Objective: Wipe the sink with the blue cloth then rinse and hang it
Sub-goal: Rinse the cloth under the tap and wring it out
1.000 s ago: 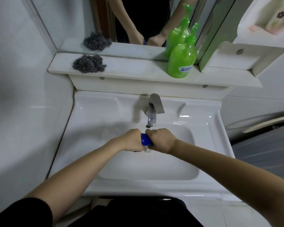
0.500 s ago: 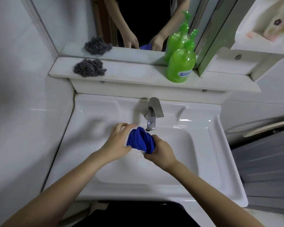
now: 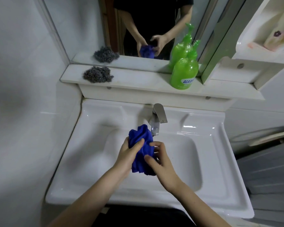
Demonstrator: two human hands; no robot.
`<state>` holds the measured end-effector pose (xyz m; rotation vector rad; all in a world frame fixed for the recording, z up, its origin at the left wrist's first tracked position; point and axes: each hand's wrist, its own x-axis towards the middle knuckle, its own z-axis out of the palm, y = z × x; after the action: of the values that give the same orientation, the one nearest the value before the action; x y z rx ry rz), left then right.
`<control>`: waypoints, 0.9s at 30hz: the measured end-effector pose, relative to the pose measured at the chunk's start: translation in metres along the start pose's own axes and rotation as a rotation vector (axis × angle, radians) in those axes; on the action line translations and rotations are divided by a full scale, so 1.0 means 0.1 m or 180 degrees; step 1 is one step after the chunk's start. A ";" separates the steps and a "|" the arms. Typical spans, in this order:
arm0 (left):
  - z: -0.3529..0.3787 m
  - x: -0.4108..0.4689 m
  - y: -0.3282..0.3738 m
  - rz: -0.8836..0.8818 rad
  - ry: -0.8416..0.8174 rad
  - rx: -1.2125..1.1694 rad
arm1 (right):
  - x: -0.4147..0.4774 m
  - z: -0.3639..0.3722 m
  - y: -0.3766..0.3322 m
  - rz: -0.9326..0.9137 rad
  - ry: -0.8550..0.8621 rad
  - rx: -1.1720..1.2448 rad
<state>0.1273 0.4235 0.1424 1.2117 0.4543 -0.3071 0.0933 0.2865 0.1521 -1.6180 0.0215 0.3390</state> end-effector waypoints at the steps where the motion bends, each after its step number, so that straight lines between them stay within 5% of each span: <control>1: -0.04 -0.01 0.03 -0.0071 -0.0030 -0.0070 | -0.01 -0.01 -0.02 0.0168 0.0204 0.0236; 5: -0.11 -0.06 0.22 -0.0384 -0.0491 -0.0349 | 0.13 -0.04 -0.12 0.0657 0.0584 0.0644; 8: -0.11 -0.09 0.33 -0.0312 -0.0785 -0.0398 | 0.23 -0.10 -0.26 0.0851 0.0294 0.1122; 15: -0.14 -0.09 0.33 -0.0016 -0.0947 -0.0421 | 0.18 -0.17 -0.37 -0.0126 0.0334 0.1267; 19: -0.14 -0.14 0.19 0.0019 -0.0555 -0.0259 | 0.19 -0.19 -0.20 0.0048 0.0448 0.0323; 23: -0.08 -0.20 0.12 0.0599 -0.0033 0.0408 | 0.19 -0.18 -0.09 -0.0136 0.1209 -0.0992; 27: -0.02 -0.25 0.15 0.1204 -0.0155 0.0983 | 0.23 -0.11 -0.39 0.0030 0.0394 0.0477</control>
<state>0.1126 0.4297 0.1669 1.5574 0.1297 -0.0812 0.1257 0.2834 0.1849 -1.4885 0.1455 0.2385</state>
